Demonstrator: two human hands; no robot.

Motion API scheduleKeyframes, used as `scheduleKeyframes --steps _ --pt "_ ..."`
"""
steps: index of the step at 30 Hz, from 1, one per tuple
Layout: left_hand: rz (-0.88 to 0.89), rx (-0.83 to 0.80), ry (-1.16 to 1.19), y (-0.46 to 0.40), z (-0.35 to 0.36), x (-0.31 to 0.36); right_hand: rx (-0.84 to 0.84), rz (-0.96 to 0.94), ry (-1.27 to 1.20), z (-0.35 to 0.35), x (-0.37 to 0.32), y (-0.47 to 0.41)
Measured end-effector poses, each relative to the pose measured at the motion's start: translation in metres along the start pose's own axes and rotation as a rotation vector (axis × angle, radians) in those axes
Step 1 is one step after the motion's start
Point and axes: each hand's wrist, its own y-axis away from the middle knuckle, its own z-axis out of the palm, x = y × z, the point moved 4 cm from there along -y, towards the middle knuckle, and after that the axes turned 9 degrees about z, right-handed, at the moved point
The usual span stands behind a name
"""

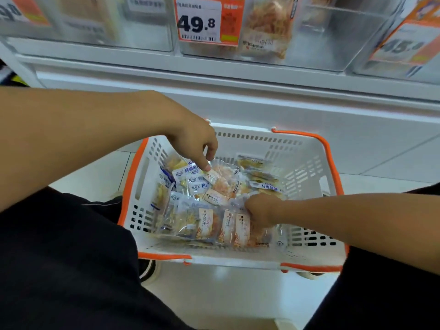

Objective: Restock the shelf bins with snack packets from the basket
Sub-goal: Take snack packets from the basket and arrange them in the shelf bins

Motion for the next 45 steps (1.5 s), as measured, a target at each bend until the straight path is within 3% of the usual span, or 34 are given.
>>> scheduleKeyframes --steps 6,8,11,14,18,21,24,26,28,32,36,45 --pt "-0.019 -0.018 0.037 -0.002 -0.008 0.005 -0.213 -0.217 -0.098 -0.007 0.005 0.012" --pt "-0.023 -0.022 0.101 -0.005 -0.012 0.008 -0.147 -0.330 -0.203 -0.059 0.011 0.031" --pt "0.082 0.054 0.429 -0.006 -0.029 0.025 0.044 -0.419 -0.337 -0.160 0.034 0.086" --pt "0.236 0.380 0.699 -0.001 -0.070 0.039 0.221 -0.402 -0.558 -0.236 0.077 0.144" --pt "0.307 0.937 1.073 0.009 -0.124 0.042 0.410 -0.371 -0.994 -0.280 0.148 0.192" --pt "0.330 1.200 1.160 0.015 -0.151 0.040 0.393 -0.357 -0.985 -0.290 0.164 0.199" --pt "0.336 1.390 1.238 0.018 -0.162 0.032 0.701 -0.338 -1.016 -0.316 0.182 0.208" --pt "0.295 1.501 1.239 0.022 -0.165 0.024 0.990 -0.236 -0.908 -0.332 0.203 0.216" --pt "0.243 1.528 1.198 0.025 -0.166 0.017 1.138 -0.001 -0.502 -0.340 0.217 0.212" --pt "0.185 1.511 1.109 0.024 -0.165 0.012 1.033 0.207 -0.195 -0.346 0.213 0.181" --pt "0.181 1.500 1.030 0.020 -0.165 0.011 1.059 0.378 0.057 -0.364 0.206 0.154" --pt "0.210 1.452 0.982 0.016 -0.160 0.011 1.048 0.435 0.084 -0.394 0.200 0.121"
